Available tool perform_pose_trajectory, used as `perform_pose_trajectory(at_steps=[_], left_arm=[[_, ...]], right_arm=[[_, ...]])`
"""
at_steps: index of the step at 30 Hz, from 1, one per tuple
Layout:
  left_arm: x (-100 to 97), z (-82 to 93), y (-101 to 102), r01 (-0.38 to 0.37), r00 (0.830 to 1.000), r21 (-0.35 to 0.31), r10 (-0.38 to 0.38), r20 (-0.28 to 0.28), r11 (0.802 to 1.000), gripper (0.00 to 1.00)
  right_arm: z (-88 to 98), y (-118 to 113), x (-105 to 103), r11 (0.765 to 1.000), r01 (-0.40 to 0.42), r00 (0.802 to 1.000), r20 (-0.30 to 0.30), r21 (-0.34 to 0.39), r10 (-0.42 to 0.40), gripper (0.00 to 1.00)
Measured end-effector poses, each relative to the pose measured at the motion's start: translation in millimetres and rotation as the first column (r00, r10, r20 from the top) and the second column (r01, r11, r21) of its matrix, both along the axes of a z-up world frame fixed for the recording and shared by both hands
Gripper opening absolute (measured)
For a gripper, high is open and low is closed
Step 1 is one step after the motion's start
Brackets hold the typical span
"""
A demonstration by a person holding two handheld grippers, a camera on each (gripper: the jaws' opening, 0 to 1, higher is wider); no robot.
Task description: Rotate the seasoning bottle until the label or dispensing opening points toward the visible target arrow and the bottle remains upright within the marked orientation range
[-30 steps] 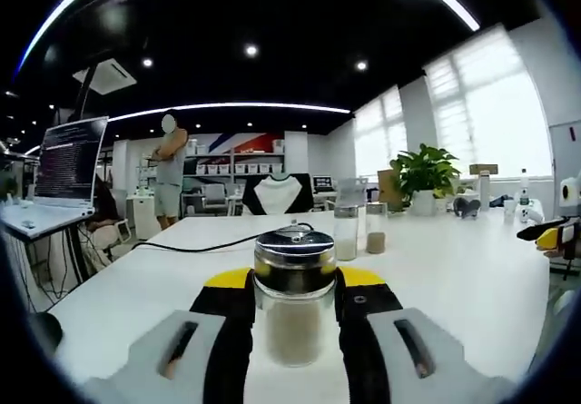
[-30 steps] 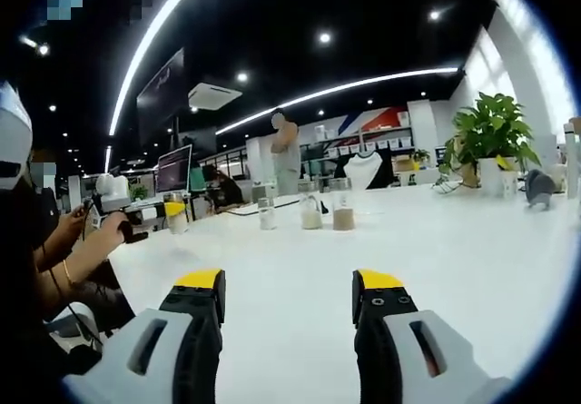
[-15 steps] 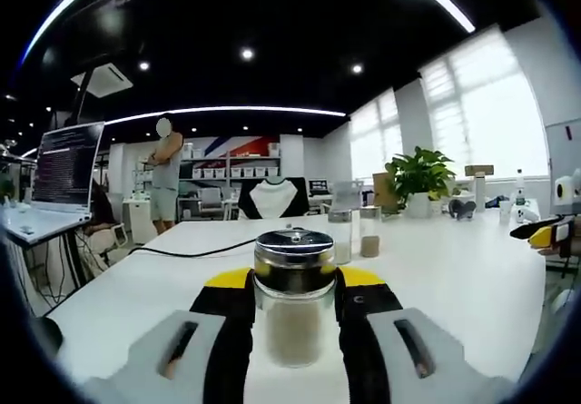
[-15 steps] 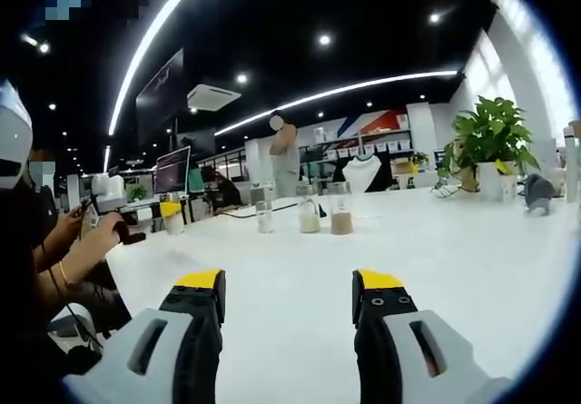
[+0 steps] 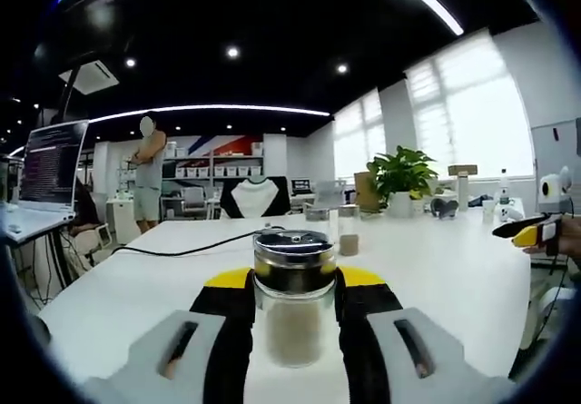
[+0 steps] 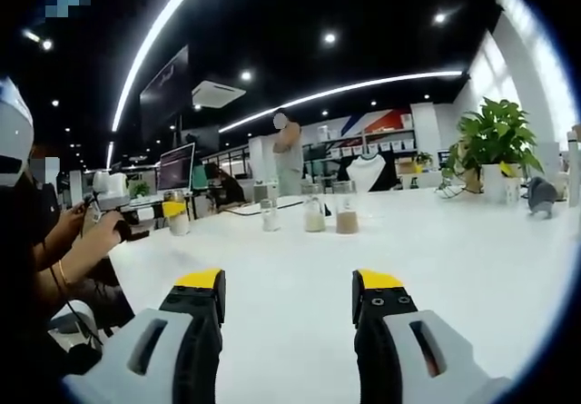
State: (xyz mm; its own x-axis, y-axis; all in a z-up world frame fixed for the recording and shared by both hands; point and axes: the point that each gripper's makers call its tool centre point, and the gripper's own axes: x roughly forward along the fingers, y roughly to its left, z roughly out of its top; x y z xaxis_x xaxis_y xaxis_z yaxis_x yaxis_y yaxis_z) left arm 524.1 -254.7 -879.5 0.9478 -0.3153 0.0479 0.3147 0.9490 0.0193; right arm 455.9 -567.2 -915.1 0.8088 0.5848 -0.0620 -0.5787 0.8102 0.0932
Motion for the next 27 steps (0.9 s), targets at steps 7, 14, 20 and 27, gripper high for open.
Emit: perform_pose_trajectory(at_steps=[7,14,20,27], left_arm=[[-6.5,3.6,-21,0.067,0.998,0.008,-0.067,0.010,0.998,0.36],[-9.6,3.1,-30,0.098,0.995,0.010,-0.098,0.011,0.995,0.36],[-14.0,2.6,-41,0.130,0.991,0.013,-0.130,0.010,0.991,0.36],[-12.9,5.2,-58,0.171,0.985,0.008,-0.171,0.013,0.985,0.36]], right_arm=[[0.7,6,-3,1.000,-0.008,1.000,0.001,-0.004,0.008,0.55],[1.7,12,-5,1.000,-0.019,1.000,0.004,-0.005,0.019,0.55],[2.1,13,-5,1.000,-0.024,1.000,0.005,-0.007,0.024,0.55],[1.7,15,-7,1.000,-0.028,1.000,0.003,-0.004,0.028,0.55]])
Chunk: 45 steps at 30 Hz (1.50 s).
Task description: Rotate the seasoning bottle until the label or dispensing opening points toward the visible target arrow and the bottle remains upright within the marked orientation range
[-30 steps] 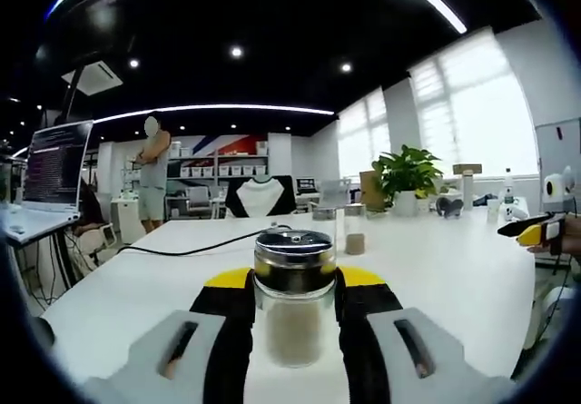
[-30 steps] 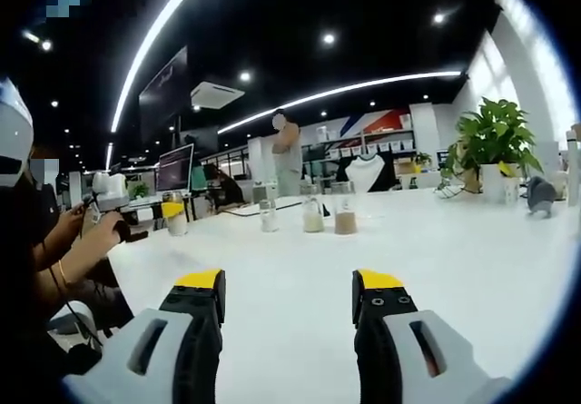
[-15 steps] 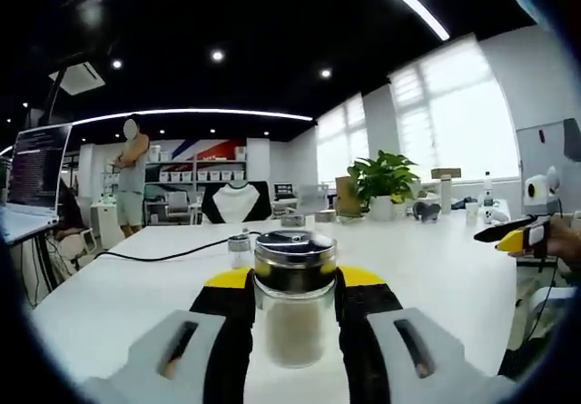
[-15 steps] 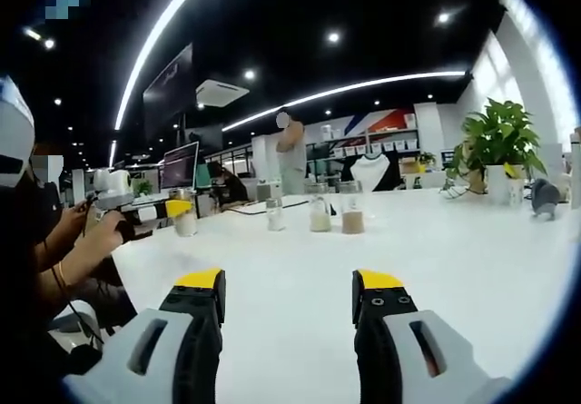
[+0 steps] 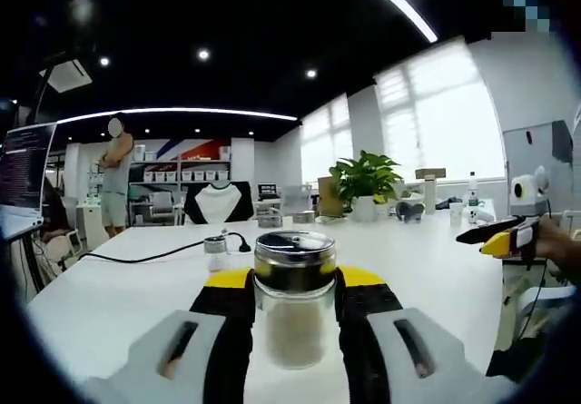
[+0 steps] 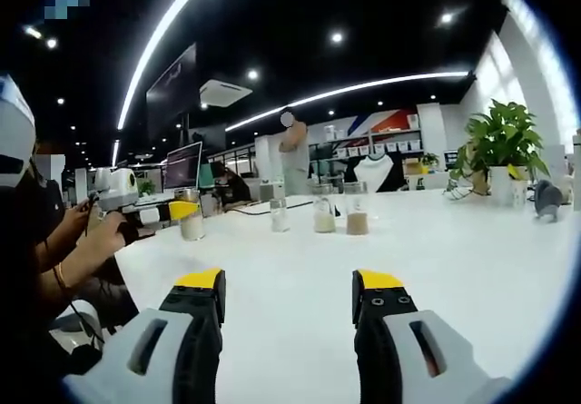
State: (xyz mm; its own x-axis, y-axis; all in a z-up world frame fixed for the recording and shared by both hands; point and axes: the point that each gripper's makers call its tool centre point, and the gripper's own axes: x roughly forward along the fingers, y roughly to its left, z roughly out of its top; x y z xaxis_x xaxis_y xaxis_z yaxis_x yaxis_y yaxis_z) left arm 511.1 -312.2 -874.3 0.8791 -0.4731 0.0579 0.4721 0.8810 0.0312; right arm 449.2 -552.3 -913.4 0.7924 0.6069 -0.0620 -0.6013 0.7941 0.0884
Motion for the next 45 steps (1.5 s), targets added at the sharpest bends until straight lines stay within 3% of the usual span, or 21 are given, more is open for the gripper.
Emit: perform_pose_trajectory(at_steps=[6,27,38,45], left_arm=[[0.8,4.1,-13,0.034,0.999,-0.006,-0.034,0.009,0.999,0.36],[-16.1,-8.0,-51,0.162,0.987,0.006,-0.162,-0.017,0.987,0.36],[-29.7,-20.9,-88,0.276,0.961,0.000,-0.276,-0.029,0.961,0.36],[-33.5,-24.9,-97,0.304,0.952,-0.014,-0.304,-0.038,0.953,0.36]], right_arm=[[2.1,3,-2,1.000,-0.006,1.000,0.003,0.005,0.006,0.55],[11.0,16,0,0.999,-0.040,0.999,0.027,-0.020,0.041,0.55],[16.4,31,0,0.996,-0.085,0.995,0.043,-0.033,0.086,0.55],[16.2,36,-1,0.994,-0.103,0.994,0.042,-0.029,0.104,0.55]])
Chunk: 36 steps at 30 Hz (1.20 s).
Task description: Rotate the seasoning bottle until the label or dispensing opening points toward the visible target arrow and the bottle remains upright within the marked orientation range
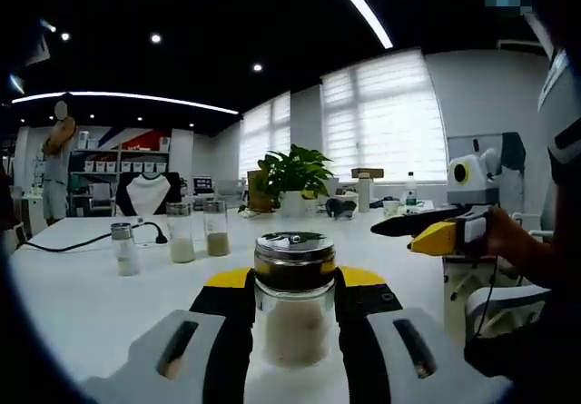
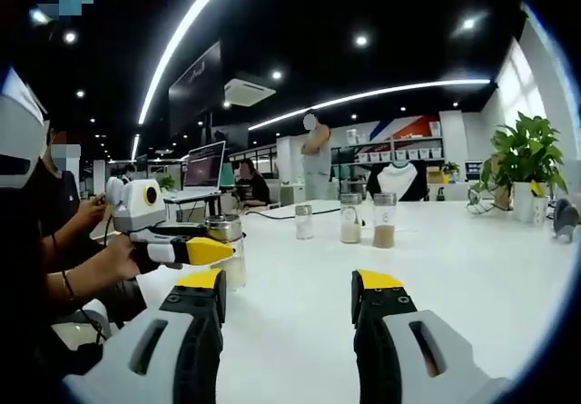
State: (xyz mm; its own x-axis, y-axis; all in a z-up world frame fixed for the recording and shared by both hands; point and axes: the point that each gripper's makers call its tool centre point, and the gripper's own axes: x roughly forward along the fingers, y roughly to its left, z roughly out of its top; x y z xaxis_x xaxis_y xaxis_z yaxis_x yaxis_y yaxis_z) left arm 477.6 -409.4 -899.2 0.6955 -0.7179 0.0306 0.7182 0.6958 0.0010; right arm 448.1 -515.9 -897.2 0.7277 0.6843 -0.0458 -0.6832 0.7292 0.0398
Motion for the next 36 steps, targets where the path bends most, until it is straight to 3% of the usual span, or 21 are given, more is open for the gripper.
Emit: perform_pose_trajectory(at_steps=[23,36], left_arm=[[-11.6,-4.5,-20,0.071,0.997,0.000,-0.071,-0.006,0.997,0.36],[-26.3,-5.6,-40,0.166,0.986,0.019,-0.167,0.023,0.986,0.36]], right_arm=[[3.2,10,-2,0.999,-0.032,0.999,0.005,0.012,0.032,0.55],[7.3,19,-8,0.998,-0.059,0.998,0.014,0.015,0.059,0.55]])
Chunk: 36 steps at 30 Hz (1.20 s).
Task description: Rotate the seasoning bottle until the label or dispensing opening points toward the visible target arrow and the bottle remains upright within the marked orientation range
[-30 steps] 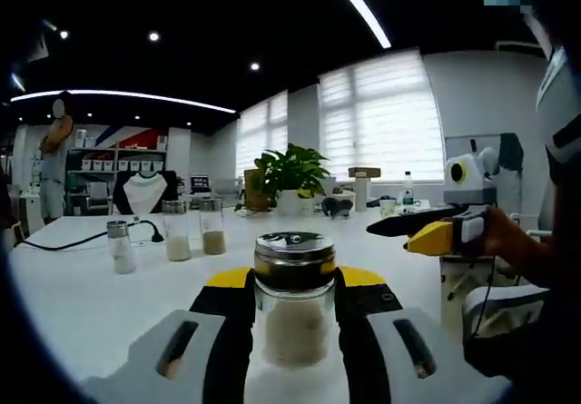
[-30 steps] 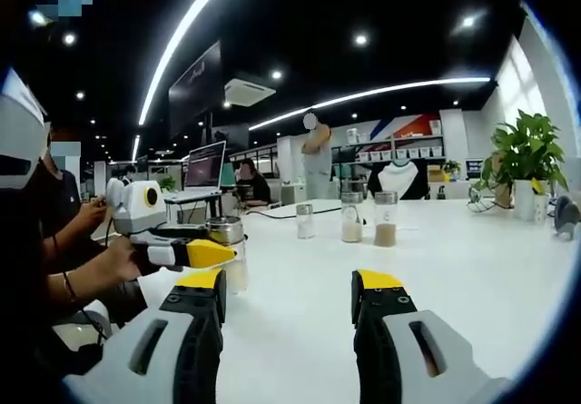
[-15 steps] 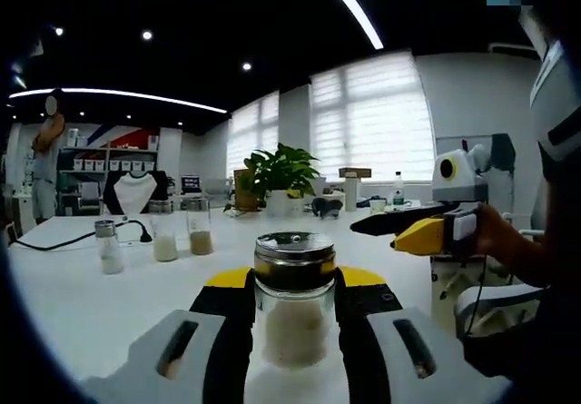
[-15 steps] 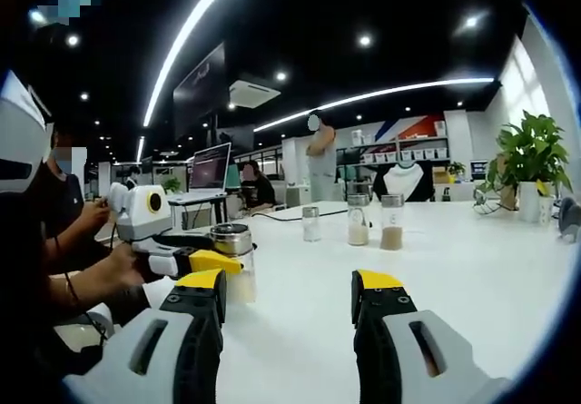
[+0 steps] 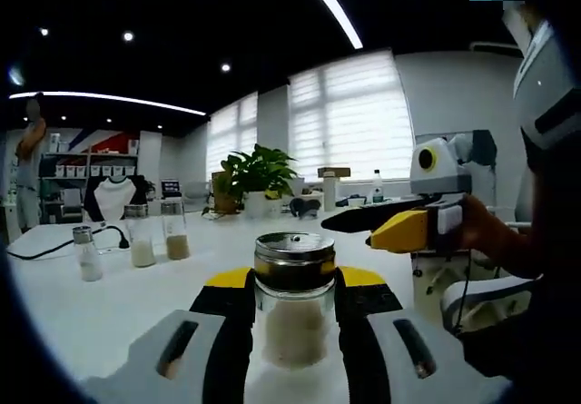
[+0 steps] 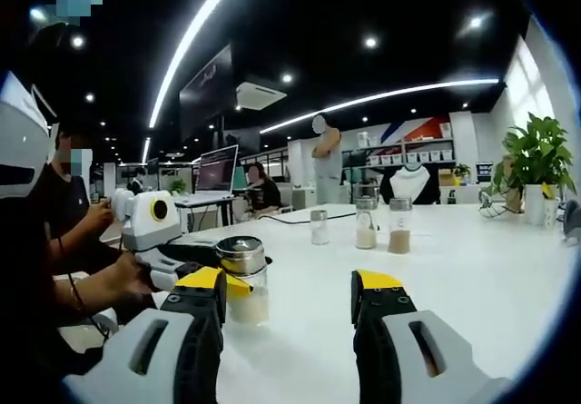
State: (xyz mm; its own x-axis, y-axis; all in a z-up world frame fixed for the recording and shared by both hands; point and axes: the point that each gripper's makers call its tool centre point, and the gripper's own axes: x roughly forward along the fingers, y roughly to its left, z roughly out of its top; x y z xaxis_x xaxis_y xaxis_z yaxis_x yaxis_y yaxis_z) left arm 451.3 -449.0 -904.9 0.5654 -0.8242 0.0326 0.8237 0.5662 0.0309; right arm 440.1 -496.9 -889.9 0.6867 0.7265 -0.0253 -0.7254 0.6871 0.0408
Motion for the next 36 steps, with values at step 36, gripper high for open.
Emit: perform_pose_trajectory(at_steps=[36], left_arm=[[-28.7,-3.2,-30,0.154,0.988,0.012,-0.155,0.019,0.988,0.36]], right_arm=[[0.3,27,-14,0.995,-0.098,0.995,0.003,-0.021,0.098,0.48]])
